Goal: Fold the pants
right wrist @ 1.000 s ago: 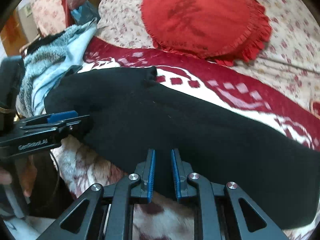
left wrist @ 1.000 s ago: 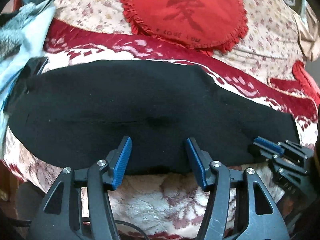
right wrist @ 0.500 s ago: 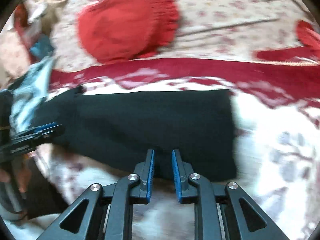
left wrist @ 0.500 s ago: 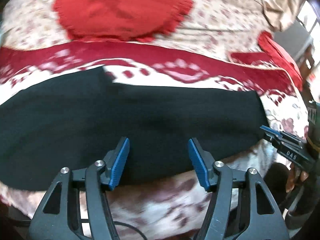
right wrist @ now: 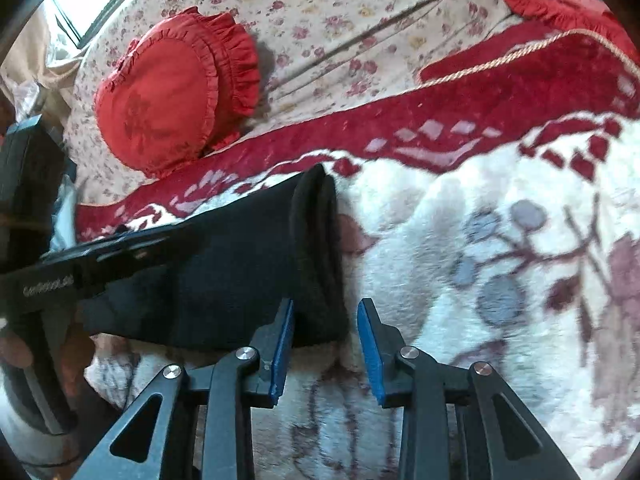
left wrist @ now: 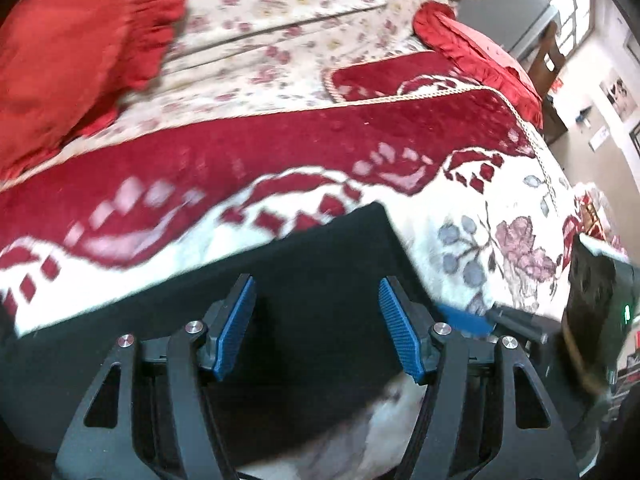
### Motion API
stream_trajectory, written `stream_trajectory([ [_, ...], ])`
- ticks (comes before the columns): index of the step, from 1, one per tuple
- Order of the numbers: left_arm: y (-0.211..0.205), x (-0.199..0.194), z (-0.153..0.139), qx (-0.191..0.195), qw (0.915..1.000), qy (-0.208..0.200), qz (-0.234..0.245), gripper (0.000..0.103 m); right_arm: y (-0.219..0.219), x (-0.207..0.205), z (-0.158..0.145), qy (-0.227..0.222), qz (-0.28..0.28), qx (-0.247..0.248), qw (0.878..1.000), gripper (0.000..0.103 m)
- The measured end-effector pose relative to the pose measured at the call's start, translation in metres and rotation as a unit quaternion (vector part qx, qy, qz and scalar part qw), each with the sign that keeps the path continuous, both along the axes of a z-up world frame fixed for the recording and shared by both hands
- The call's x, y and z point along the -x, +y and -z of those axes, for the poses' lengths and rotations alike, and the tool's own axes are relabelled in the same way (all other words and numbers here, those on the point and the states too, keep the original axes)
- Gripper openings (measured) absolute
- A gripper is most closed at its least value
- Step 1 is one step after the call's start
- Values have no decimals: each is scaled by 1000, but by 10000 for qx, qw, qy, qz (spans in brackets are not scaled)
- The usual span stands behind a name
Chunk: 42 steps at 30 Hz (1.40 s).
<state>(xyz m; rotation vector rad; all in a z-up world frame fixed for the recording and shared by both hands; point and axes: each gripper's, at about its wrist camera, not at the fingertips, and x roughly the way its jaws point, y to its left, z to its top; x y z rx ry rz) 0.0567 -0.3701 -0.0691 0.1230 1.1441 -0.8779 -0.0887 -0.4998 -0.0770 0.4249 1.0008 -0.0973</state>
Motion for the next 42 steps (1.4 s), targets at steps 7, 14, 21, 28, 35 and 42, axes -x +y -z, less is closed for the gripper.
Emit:
stream_trajectory([
  [7, -53, -14, 18, -366, 9992, -28, 178, 64, 3, -7, 5, -49, 47, -305, 9995, 35],
  [14, -74, -24, 32, -519, 9978, -8, 411, 64, 0, -9, 9, -127, 101, -537, 9984, 36],
  [21, -77, -12, 38, -771, 9932, -662, 575, 41, -4, -9, 10, -215, 132, -674, 9974, 32],
  [28, -53, -18, 12, -291, 9968, -533, 513, 17, 8, -8, -11, -550, -43, -519, 9971, 15],
  [35, 0, -22, -47, 226, 9968, -718, 260, 17, 49, -14, -70, -1099, -573, -349, 9917, 15],
  [42, 88, -35, -76, 344, 9948, -897, -347, 17, 116, -37, -95, -1338, -1392, -299, 9807, 14],
])
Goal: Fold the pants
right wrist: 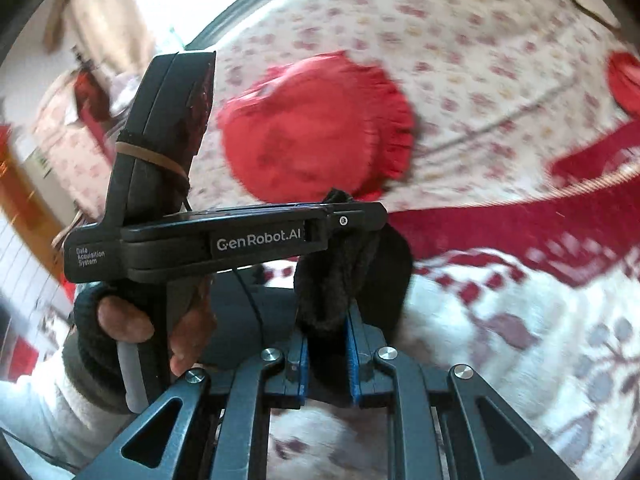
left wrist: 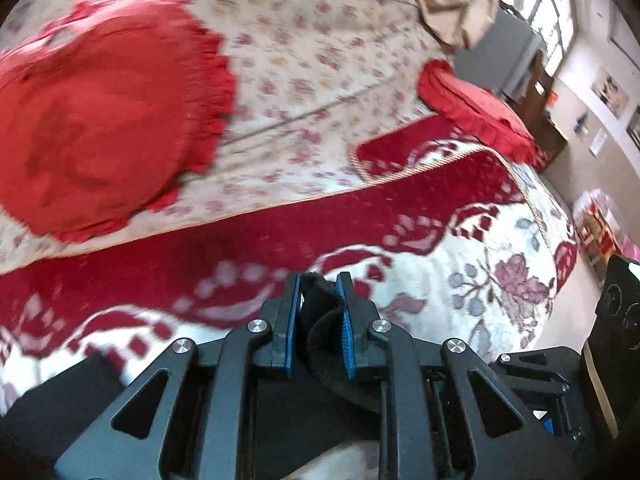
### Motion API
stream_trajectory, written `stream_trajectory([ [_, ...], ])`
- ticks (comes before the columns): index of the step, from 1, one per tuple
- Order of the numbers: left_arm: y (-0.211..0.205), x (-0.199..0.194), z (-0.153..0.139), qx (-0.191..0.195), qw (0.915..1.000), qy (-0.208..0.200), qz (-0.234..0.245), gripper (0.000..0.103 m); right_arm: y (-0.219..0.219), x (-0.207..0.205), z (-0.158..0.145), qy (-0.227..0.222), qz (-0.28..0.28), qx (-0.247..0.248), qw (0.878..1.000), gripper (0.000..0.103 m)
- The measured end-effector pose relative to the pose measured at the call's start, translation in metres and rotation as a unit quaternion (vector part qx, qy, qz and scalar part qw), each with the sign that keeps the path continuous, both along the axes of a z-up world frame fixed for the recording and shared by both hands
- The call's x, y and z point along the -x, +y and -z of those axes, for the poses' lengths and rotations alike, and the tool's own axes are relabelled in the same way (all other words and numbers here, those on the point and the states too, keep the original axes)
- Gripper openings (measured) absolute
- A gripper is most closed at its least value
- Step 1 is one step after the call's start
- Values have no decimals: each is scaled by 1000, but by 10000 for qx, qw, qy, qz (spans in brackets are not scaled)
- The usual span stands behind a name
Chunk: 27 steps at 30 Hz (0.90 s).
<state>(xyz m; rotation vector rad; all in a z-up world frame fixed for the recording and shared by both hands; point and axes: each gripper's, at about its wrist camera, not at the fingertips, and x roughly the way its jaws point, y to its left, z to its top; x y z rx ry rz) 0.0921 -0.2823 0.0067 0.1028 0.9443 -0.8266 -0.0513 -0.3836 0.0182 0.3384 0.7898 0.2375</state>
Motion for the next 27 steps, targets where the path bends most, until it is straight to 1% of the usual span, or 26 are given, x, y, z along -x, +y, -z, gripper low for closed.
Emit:
stream_trajectory([
  [3, 29, -5, 6, 28, 9997, 88, -248, 16, 23, -13, 2, 29, -240, 29, 9997, 14],
  [7, 55, -7, 18, 23, 9987, 203, -457, 16, 42, -28, 11, 134, -438, 107, 9989, 14],
  [17, 97, -12, 30, -16, 9964, 289, -797, 16, 74, -58, 33, 399, -800, 85, 9960, 14],
  [18, 101, -12, 30, -20, 9961, 288, -830, 16, 75, -53, 32, 406, -828, 82, 9957, 14],
  [27, 126, -20, 39, -36, 9937, 372, -1057, 16, 99, -70, 43, 523, -1052, 104, 9930, 14],
])
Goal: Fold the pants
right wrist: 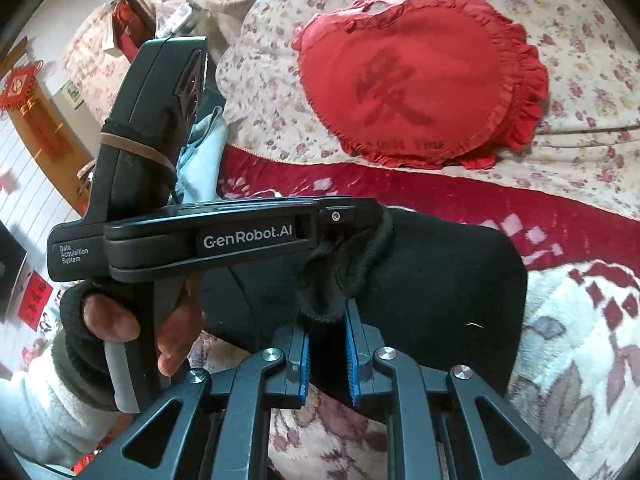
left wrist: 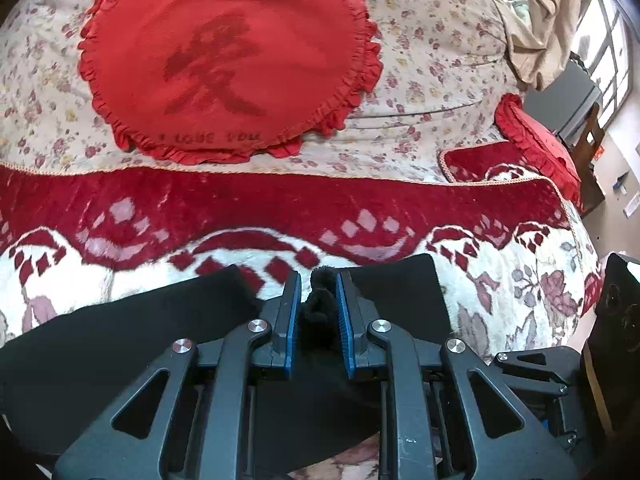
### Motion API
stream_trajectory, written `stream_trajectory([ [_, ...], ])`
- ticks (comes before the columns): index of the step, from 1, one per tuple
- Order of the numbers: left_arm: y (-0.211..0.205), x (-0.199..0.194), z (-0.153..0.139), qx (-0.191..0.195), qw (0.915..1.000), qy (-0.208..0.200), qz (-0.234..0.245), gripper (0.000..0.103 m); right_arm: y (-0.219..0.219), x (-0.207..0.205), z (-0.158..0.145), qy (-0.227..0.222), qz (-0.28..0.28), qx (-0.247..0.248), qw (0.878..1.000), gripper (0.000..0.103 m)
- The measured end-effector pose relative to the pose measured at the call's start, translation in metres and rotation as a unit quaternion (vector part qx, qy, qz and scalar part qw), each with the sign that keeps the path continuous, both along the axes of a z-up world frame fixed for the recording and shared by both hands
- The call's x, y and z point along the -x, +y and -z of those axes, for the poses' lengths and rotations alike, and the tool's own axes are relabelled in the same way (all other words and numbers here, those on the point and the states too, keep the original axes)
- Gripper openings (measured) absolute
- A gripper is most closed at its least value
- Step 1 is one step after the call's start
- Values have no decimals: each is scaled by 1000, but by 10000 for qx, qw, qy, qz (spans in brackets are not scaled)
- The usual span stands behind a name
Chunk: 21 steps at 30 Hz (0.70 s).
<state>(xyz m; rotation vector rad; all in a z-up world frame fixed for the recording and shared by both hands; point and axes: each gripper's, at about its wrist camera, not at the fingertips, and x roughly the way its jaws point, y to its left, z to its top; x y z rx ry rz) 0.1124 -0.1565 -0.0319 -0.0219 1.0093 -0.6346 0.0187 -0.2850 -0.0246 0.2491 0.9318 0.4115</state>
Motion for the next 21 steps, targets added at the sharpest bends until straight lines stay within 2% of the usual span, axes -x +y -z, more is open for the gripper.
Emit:
stream_trajectory([
  [15, 25, -13, 32, -116, 9990, 315, -307, 16, 25, -24, 38, 396, -224, 25, 9990, 14],
  [21, 28, -14, 34, -100, 9989, 324, -314, 16, 30, -30, 46, 510, -256, 38, 9984, 14],
])
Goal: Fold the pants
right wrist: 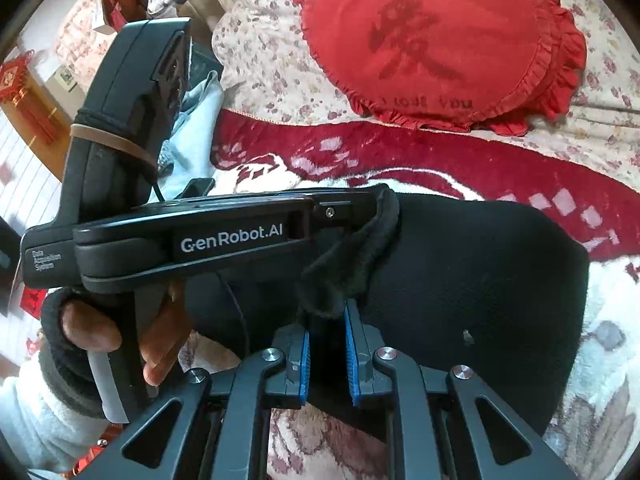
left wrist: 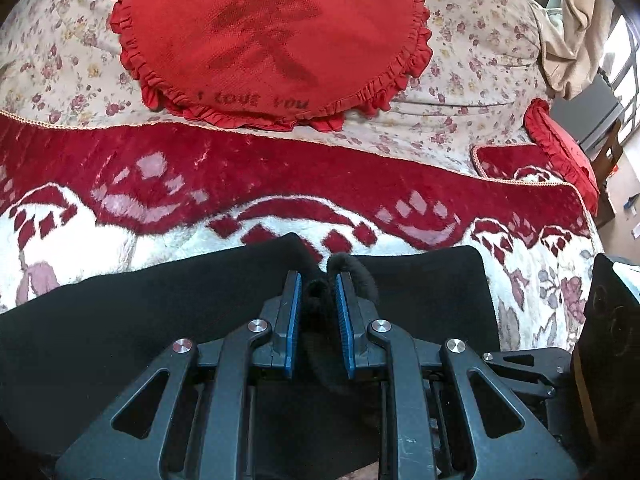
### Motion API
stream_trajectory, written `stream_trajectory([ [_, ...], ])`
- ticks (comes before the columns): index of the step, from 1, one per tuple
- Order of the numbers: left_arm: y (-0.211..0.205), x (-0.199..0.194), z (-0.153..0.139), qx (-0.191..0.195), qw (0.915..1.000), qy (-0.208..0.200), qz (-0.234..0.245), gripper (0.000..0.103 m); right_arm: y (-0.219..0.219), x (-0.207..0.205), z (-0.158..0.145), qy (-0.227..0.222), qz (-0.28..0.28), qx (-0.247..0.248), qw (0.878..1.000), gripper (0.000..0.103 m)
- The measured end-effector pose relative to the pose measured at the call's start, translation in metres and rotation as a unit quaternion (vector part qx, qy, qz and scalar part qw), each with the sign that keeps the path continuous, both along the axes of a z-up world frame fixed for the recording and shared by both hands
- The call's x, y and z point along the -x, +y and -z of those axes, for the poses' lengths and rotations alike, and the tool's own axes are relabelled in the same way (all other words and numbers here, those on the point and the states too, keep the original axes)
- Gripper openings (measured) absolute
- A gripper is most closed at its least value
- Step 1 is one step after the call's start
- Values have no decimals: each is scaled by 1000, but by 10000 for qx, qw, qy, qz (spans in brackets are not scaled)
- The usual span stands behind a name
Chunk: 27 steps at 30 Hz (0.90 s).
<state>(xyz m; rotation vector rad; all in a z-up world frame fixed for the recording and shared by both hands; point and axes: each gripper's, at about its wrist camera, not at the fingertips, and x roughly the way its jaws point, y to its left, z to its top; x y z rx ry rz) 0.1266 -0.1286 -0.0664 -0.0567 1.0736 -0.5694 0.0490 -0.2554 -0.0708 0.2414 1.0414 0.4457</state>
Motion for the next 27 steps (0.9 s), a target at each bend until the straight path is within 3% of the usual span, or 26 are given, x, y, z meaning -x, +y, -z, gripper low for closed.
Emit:
stream_trajectory([
  [11, 6, 1, -6, 51, 9999, -58, -116, 16, 6, 4, -2, -20, -128, -25, 9999, 14],
  [18, 16, 5, -11, 29, 9996, -49, -258, 16, 11, 0, 13, 112, -111, 28, 9999, 15],
  [27, 27, 26, -25, 168, 9993, -71, -335, 16, -27, 28, -32, -173, 162, -248, 9994, 17],
])
